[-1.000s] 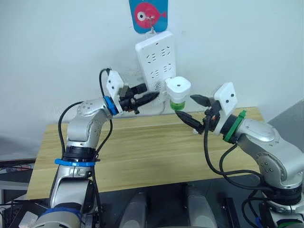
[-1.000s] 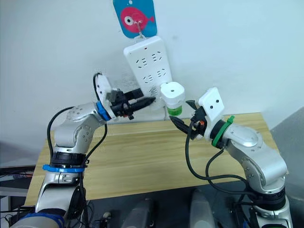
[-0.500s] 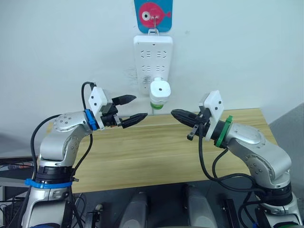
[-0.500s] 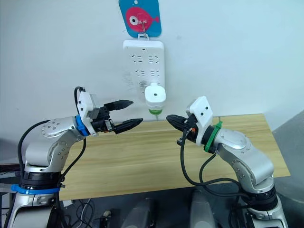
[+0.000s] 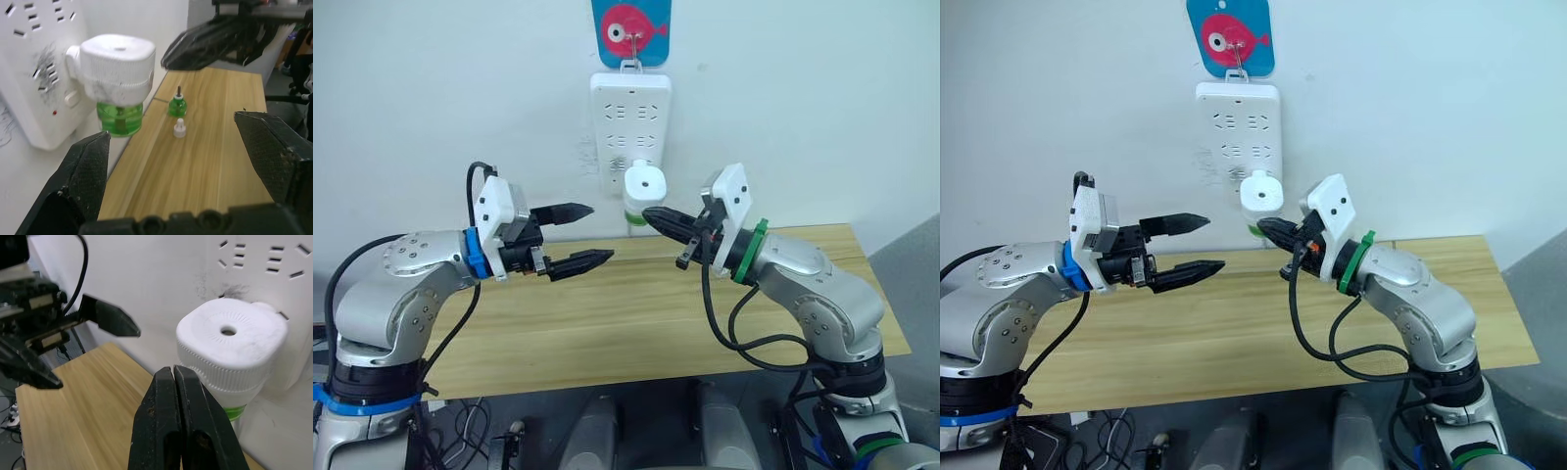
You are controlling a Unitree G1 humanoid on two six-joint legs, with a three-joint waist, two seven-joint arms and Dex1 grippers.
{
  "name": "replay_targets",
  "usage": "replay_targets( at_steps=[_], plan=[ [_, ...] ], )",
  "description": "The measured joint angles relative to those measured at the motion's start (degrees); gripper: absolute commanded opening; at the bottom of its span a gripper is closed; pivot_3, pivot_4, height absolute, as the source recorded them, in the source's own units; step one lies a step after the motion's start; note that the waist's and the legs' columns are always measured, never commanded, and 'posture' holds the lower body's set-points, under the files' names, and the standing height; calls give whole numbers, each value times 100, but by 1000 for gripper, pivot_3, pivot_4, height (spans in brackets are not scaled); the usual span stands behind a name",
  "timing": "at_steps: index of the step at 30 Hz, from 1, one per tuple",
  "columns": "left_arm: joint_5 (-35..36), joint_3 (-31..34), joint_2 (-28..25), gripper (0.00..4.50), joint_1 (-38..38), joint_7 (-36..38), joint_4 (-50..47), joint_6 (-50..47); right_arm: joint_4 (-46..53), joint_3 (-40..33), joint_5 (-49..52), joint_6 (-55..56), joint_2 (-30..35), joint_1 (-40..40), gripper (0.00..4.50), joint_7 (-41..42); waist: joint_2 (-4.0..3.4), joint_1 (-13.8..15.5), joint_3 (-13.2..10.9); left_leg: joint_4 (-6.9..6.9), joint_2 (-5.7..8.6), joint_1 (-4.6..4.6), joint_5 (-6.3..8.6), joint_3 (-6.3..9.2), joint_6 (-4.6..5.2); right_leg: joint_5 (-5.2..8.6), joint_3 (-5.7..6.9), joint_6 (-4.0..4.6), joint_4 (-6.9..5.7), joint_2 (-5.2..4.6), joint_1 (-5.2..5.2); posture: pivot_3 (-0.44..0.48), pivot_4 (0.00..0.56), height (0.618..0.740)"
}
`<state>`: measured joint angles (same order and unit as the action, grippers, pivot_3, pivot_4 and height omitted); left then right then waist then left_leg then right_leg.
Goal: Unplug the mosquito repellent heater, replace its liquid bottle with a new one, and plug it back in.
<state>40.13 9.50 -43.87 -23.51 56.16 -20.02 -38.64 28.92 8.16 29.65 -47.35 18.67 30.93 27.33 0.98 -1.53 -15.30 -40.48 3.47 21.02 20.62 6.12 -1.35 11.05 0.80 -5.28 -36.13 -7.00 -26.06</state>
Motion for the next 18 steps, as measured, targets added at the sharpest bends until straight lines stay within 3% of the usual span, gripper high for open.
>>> replay_targets(
  at_steps=[18],
  plan=[
    [13,-129,28,4500,-69,-39,2,0,-370,170,-443,333,-100,-19,68,-104,0,-11,0,1,0,0,0,-2,0,0,-1,0,0,0,-1,68,267,740]
  ],
)
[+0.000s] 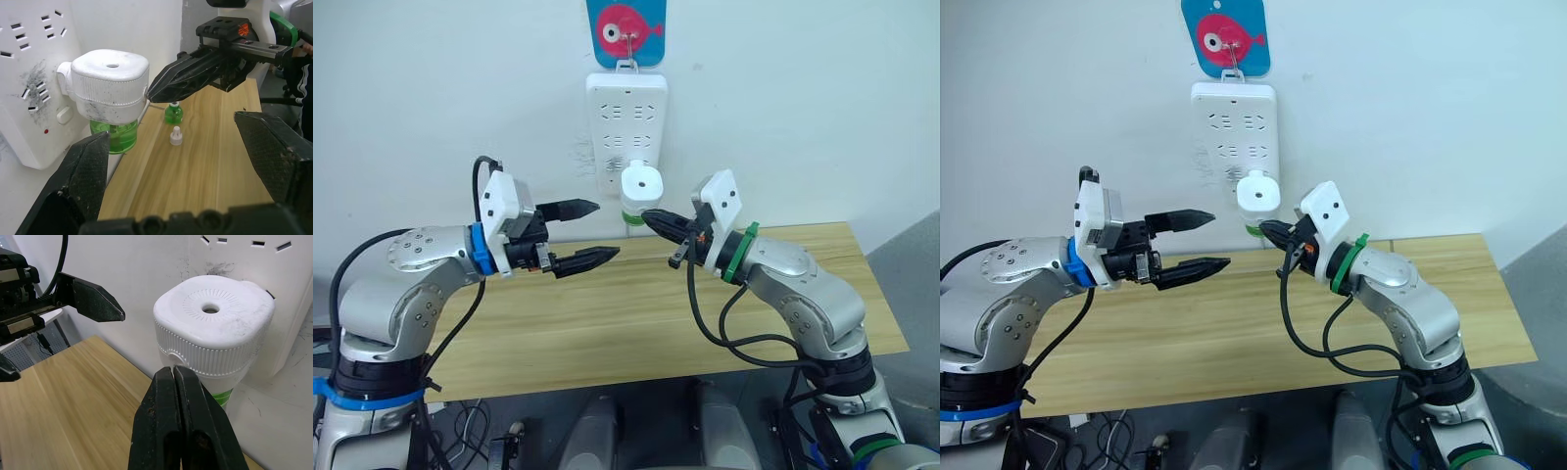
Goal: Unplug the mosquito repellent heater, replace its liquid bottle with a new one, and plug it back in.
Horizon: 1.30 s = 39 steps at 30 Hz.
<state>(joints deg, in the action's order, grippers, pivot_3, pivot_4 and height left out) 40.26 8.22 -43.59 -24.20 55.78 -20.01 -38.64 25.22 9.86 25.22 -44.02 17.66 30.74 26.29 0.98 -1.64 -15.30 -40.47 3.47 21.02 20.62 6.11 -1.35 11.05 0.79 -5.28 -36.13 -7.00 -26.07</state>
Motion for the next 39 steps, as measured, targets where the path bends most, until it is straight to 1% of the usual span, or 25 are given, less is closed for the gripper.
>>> replay_targets(
  at_steps=[2,7,15,19,24,27,30,32,35,37,39],
  plan=[
    [3,0,1,4500,0,-3,0,0,-28,-12,10,3,-64,-5,68,-23,0,0,0,0,0,0,0,0,0,0,0,0,0,0,0,70,267,740],
    [10,-1,5,4500,13,0,0,11,-94,-254,260,-137,-480,-75,68,-232,-1,0,0,-3,-1,0,-1,0,-1,0,-1,0,-4,0,0,65,271,740],
    [6,-32,8,4500,28,9,15,33,-83,-519,518,-366,-439,-75,68,-310,-1,16,-1,-22,0,-2,-5,2,-8,0,-3,0,-33,0,2,52,270,740],
    [-27,-124,9,4500,16,10,63,41,179,-530,582,-430,-36,-124,68,-120,-1,16,-1,-22,2,-2,-5,4,-8,0,-3,0,-37,0,0,49,268,740],
    [-244,-166,-2,4500,-13,-10,351,155,847,-534,1040,-692,579,-512,68,319,-1,3,-1,4,1,-1,-4,2,-6,0,-1,0,-2,1,0,60,262,740],
    [-333,-162,-36,4500,5,-17,459,166,957,-749,1157,-720,1064,-631,68,502,0,10,-1,8,2,0,-4,1,-6,0,-1,0,3,0,0,62,254,740],
    [-562,-98,-305,4500,144,-73,655,183,957,-1371,1190,-647,1900,-965,583,821,0,41,-1,15,3,0,-4,0,-6,0,1,0,8,0,2,67,247,740],
    [-695,4,-392,4500,196,-130,894,217,869,-1818,1184,-515,2322,-1187,1241,1033,0,64,-1,16,1,-1,-4,-4,-6,0,2,0,8,1,2,65,240,740],
    [-1022,98,-611,4500,422,-100,1287,596,628,-2446,1022,-93,2940,-1718,2314,1453,1,87,-1,27,-1,-5,-4,-18,-6,0,-3,0,11,1,2,58,231,740],
    [-1197,222,-646,4500,585,-134,1581,833,336,-2766,879,149,3127,-2043,3063,1626,1,90,0,29,-2,-7,-4,-39,-6,0,-3,0,12,1,2,53,227,740],
    [-1364,293,-645,4500,768,-174,1798,1050,43,-2989,757,315,3143,-2199,3655,1666,1,89,0,29,-4,-8,-4,-47,-6,0,-5,0,12,0,2,51,224,740]
  ],
)
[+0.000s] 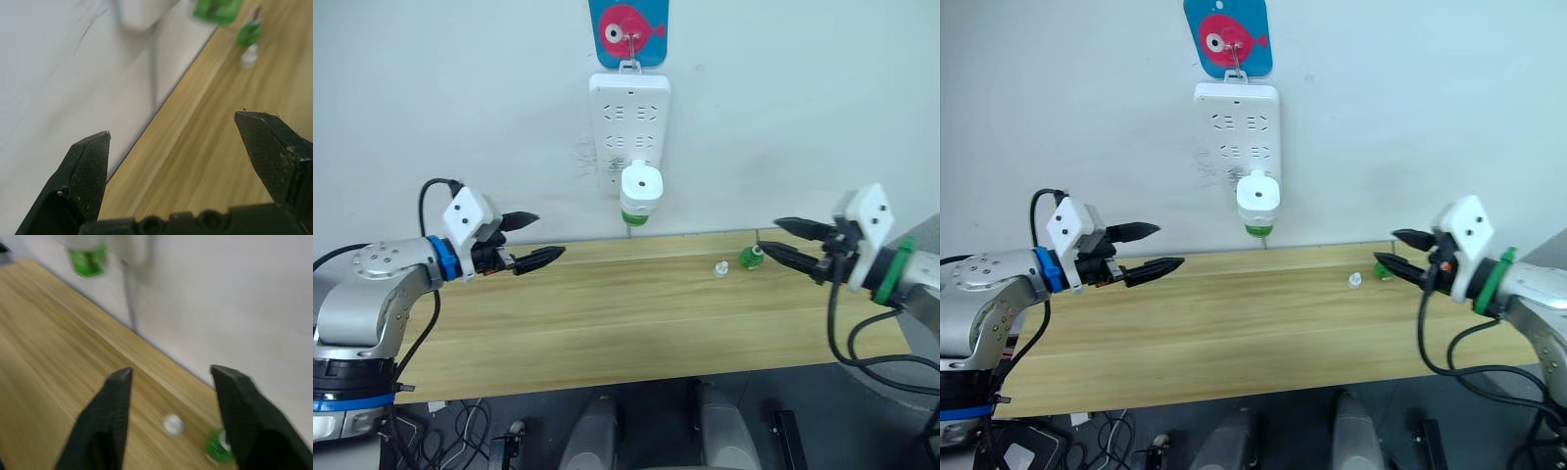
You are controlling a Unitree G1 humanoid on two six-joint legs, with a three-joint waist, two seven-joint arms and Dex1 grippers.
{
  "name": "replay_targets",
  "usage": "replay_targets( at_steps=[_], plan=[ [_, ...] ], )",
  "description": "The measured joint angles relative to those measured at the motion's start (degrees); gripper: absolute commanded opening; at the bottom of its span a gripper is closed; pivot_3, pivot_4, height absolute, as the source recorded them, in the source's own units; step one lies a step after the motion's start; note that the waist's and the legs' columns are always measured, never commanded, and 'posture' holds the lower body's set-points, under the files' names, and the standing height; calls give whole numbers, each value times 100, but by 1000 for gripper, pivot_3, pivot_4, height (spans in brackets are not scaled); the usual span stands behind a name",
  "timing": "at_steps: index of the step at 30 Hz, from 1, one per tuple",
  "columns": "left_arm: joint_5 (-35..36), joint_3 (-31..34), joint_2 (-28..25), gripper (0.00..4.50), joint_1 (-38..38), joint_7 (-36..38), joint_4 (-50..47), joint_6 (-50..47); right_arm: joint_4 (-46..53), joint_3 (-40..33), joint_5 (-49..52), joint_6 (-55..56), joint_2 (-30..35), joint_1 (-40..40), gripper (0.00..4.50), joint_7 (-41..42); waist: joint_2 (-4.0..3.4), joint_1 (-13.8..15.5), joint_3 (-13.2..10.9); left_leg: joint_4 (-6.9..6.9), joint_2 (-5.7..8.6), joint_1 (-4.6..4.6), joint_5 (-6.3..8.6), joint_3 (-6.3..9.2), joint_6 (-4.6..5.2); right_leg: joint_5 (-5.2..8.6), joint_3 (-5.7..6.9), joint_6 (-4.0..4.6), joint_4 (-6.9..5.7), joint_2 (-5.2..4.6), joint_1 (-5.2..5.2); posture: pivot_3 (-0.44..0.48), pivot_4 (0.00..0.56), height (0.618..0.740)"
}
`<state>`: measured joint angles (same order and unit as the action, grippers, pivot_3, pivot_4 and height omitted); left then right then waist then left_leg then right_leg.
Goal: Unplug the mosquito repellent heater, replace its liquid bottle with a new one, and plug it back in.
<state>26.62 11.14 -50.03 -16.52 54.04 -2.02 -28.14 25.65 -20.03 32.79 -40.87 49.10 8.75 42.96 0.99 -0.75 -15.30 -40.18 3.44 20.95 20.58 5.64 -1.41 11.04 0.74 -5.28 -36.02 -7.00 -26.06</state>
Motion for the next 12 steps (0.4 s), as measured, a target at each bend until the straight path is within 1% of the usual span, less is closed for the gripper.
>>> replay_targets(
  at_steps=[2,3,7,12],
  plan=[
    [-161,30,37,4500,274,-72,77,245,-374,-167,-199,298,50,-174,4360,69,0,10,0,0,0,0,0,0,0,0,0,0,0,-1,0,51,224,740],
    [-194,37,86,4500,337,-105,93,281,-545,-214,-286,430,74,-204,4479,86,0,26,0,-1,0,0,0,-2,0,0,0,0,0,-1,0,52,219,740],
    [-226,98,213,4500,342,-267,137,422,-863,-347,-456,780,136,-301,4479,211,1,63,1,-2,-3,-1,-1,-3,-2,0,2,0,-3,-1,1,61,214,740],
    [-234,199,210,4500,341,-335,168,472,-939,-284,-465,819,111,-304,4479,199,1,68,1,-3,-3,-1,-1,-6,-2,-1,0,-1,-3,-2,1,73,212,740]
  ],
)
